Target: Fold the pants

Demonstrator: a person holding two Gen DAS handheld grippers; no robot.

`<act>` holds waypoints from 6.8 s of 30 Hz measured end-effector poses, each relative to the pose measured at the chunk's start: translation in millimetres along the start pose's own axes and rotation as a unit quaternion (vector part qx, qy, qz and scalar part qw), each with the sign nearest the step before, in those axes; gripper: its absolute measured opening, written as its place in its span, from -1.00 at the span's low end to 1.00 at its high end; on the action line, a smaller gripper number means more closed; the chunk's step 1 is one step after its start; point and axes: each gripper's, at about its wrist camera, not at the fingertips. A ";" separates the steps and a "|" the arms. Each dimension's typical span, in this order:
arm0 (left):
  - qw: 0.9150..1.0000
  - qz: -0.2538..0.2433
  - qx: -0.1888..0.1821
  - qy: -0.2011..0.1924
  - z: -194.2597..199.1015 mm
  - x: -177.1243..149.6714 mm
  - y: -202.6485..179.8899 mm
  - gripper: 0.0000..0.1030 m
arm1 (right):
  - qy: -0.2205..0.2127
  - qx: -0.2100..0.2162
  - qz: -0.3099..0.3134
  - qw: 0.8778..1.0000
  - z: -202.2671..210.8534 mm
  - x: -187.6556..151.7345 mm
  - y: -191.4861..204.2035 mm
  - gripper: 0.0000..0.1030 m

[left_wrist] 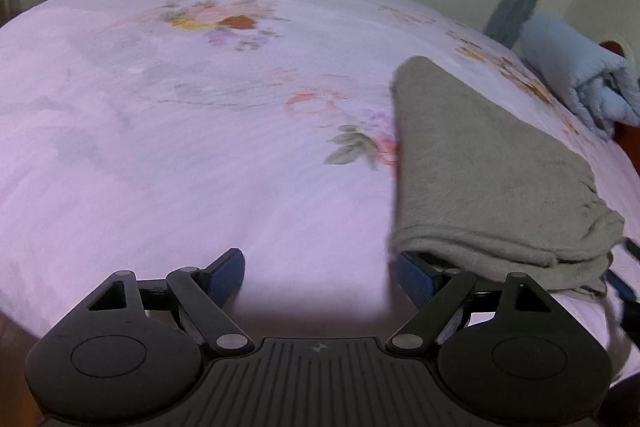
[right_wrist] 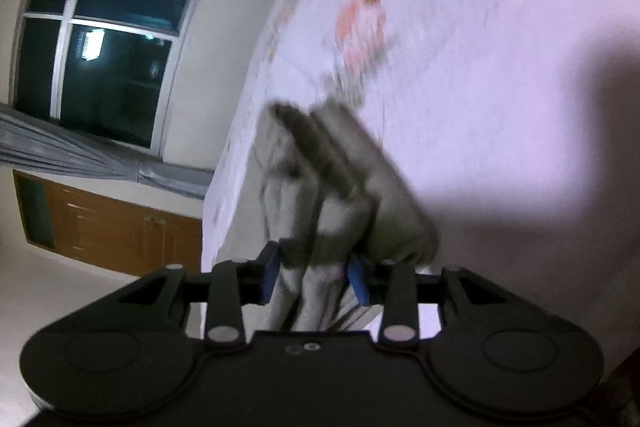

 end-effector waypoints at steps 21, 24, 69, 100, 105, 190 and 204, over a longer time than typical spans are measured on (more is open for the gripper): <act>0.948 0.107 -0.272 0.123 -118.3 70.4 -28.2 0.84 | 0.149 0.107 0.087 0.979 -70.8 71.1 -24.7 0.59; 0.939 0.118 -0.290 0.143 -133.5 73.7 -34.4 0.84 | 0.175 0.110 0.116 0.971 -83.2 74.3 -17.3 0.56; 0.984 0.009 -0.167 -0.058 -127.5 125.0 -96.4 0.78 | 0.172 0.177 0.223 0.943 -178.5 126.4 82.9 -0.02; 0.995 -0.038 -0.081 -0.044 -97.3 59.0 -53.8 0.83 | 0.031 -0.028 0.459 0.887 -9.0 64.9 80.6 0.37; 0.992 -0.023 -0.111 -0.059 -57.9 46.5 -33.5 0.83 | -0.027 -0.083 0.467 0.880 29.7 58.3 66.0 0.56; 0.958 -0.148 -0.066 -0.238 153.7 -110.1 -41.8 1.00 | -0.072 -0.105 0.579 0.805 129.3 -52.1 123.3 0.89; 0.956 -0.155 -0.065 -0.241 154.5 -112.7 -44.3 1.00 | -0.072 -0.105 0.579 0.805 129.7 -52.0 123.4 0.89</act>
Point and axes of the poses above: each gripper's, at about its wrist camera, not at the fingertips, and z roughly against the way its jaws point, y to its left, x to its top, and after that the axes turned 15 degrees about z, right-handed
